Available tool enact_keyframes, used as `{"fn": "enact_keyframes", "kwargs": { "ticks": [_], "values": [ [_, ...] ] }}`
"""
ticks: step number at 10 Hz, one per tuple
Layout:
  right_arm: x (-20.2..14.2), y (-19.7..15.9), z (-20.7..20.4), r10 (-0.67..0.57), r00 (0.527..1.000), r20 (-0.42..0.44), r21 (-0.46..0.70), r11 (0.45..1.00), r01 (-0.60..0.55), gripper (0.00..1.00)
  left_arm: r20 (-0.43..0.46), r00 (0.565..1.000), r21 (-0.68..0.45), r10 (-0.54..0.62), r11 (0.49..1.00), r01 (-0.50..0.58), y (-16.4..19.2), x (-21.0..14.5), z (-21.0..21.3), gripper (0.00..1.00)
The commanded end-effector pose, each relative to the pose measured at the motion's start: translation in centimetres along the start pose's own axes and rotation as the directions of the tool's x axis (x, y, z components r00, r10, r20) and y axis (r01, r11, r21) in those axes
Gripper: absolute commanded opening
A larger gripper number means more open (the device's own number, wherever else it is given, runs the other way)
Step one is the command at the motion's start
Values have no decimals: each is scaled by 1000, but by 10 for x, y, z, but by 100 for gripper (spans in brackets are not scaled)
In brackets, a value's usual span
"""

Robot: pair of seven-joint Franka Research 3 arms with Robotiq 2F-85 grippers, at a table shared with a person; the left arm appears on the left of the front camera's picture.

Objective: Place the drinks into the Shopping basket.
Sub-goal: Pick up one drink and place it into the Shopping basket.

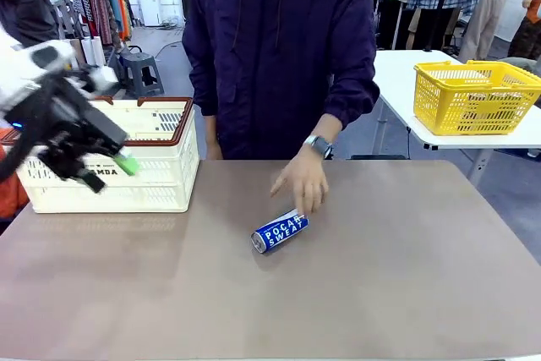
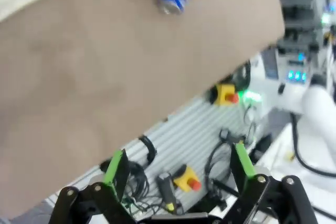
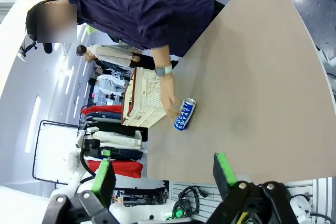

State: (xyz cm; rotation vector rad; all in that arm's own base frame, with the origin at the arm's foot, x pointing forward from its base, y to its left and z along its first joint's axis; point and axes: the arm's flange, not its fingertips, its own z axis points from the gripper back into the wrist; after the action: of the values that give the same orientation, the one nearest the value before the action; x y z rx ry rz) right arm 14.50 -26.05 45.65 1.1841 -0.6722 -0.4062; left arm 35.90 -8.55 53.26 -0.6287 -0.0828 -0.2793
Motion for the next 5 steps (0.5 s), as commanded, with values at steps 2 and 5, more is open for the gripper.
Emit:
{"fn": "enact_keyframes", "kwargs": {
  "ticks": [2, 5],
  "values": [
    [2, 3, 0, 23, 1000, 19, 27, 999, -24, 100, 255, 943, -62, 215, 977, -206, 107, -49, 129, 100],
    [2, 3, 0, 23, 1000, 19, 27, 999, -24, 100, 352, 867, -99, 352, 935, -339, 166, -110, 184, 100]
  ]
}}
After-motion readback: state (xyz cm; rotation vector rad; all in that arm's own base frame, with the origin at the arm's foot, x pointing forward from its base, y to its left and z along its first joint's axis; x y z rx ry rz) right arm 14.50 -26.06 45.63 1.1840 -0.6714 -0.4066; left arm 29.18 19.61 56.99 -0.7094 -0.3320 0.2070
